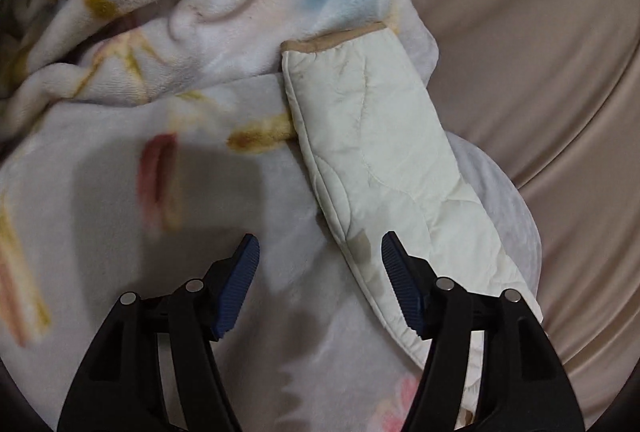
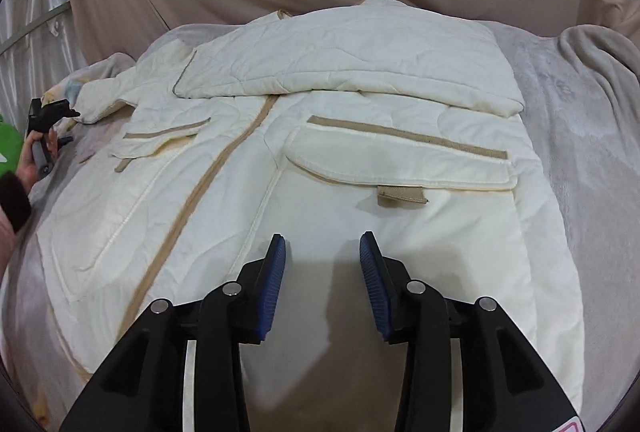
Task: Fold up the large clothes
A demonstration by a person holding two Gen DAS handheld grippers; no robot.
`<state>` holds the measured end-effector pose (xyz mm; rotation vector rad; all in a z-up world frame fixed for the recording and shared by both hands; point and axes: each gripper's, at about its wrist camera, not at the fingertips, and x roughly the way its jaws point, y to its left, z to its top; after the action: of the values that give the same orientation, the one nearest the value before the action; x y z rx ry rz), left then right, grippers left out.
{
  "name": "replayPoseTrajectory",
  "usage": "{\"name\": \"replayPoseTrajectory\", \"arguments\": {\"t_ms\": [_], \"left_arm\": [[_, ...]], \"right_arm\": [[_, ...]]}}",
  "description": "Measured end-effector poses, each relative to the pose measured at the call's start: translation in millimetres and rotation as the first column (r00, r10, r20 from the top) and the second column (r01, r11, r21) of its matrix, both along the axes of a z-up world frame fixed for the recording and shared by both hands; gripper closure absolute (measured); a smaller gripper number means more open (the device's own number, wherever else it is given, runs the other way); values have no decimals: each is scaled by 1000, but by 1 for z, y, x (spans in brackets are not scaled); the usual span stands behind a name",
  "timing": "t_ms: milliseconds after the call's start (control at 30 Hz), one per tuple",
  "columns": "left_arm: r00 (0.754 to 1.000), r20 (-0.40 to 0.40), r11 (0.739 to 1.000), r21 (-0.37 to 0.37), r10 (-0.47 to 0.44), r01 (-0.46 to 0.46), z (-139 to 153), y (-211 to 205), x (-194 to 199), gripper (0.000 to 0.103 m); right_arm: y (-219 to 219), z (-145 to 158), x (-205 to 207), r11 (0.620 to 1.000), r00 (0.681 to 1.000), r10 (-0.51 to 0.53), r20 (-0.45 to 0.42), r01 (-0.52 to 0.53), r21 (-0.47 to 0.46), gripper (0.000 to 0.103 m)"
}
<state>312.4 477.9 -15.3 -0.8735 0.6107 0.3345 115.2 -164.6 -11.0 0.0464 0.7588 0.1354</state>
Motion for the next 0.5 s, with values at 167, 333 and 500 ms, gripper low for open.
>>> {"name": "replayPoseTrajectory", "arguments": {"t_ms": [167,333,500], "left_arm": [[999,31,999,-18,-36,37,2,6,14,66],[998,23,998,-15,-54,54,17,-2,28,95],[977,140,973,193,-158,130,98,-60,24,99]], "right_arm": [[-4,-2,-2,1000,1000,-9,2,9,24,64],[-4,-2,-3,1000,1000,-11,4,11,28,63],[-4,-2,-3,999,1000,-13,6,13,41,63]]}}
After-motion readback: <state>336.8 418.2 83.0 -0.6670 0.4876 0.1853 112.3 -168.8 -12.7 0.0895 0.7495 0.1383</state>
